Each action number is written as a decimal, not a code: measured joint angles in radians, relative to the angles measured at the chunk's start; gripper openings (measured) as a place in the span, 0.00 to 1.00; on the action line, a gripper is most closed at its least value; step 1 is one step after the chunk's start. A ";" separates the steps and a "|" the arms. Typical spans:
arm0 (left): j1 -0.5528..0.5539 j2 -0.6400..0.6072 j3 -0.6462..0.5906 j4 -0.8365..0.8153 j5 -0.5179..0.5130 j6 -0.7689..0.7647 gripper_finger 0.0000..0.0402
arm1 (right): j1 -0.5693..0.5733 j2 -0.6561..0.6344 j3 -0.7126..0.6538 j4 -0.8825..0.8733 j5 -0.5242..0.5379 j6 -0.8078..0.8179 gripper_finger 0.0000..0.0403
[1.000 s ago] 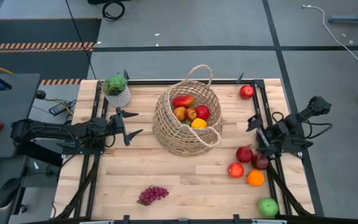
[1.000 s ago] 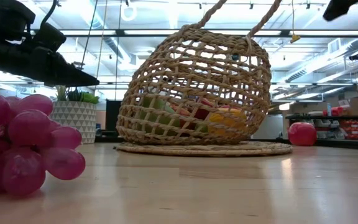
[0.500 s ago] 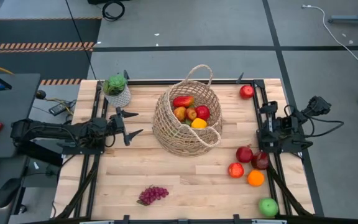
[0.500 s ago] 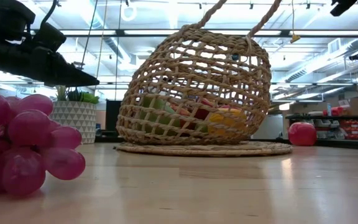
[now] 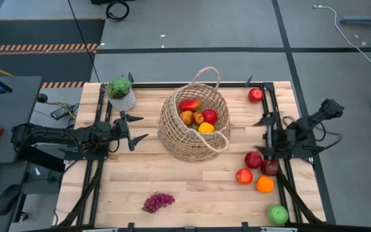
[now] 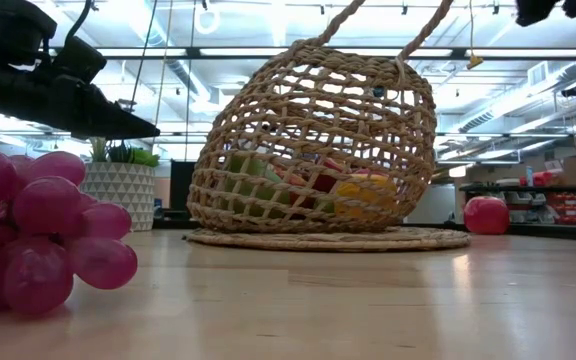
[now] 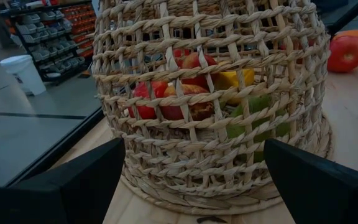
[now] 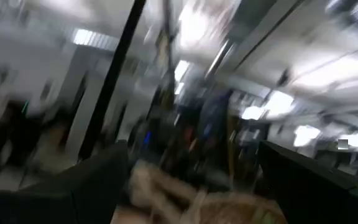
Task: Build produce basket
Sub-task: Put the red pomegranate into the brown basket
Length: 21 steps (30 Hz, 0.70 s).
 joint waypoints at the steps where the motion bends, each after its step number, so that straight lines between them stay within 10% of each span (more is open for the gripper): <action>1: 0.000 0.000 0.000 0.000 0.000 0.000 0.97 | 0.000 0.027 0.031 -0.078 0.008 0.025 0.90; 12: 0.000 0.000 0.000 0.000 0.000 0.000 0.97 | 0.020 0.355 0.444 -0.787 0.303 0.413 0.90; 21: 0.000 0.000 0.000 0.000 0.000 0.000 0.97 | -0.010 0.507 0.711 -1.438 0.205 1.031 0.91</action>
